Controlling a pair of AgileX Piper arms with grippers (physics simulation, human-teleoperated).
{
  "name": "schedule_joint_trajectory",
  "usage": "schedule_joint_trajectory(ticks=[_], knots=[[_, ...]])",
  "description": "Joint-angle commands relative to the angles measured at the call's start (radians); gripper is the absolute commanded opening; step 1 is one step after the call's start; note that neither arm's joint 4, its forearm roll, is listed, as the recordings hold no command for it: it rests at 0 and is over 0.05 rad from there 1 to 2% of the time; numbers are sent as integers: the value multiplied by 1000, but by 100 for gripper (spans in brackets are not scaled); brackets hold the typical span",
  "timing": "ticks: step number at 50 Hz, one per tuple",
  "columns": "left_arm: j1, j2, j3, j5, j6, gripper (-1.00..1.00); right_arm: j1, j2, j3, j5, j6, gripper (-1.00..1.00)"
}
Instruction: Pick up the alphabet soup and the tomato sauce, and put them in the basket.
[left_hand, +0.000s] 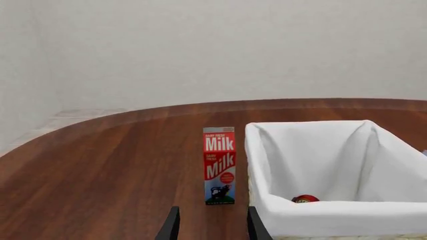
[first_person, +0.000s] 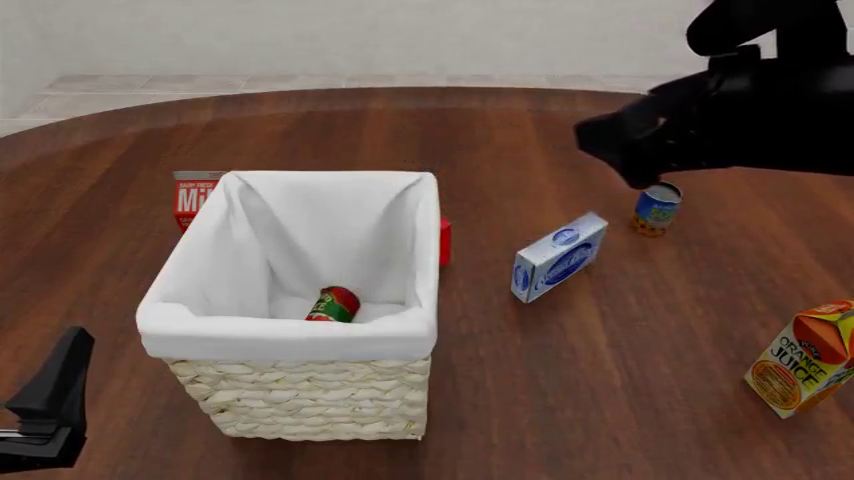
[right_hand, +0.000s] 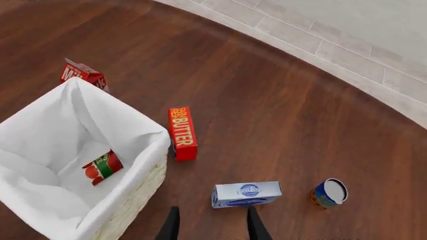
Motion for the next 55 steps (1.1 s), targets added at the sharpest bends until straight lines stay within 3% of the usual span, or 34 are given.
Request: schedule_joint_trajectory(ticks=[1, 55], knots=[[-1, 0, 1, -1, 1, 100, -41, -12, 17, -8, -6, 100], [-3, 0, 0, -1, 2, 100, -168, -14, 64, -55, -29, 100]])
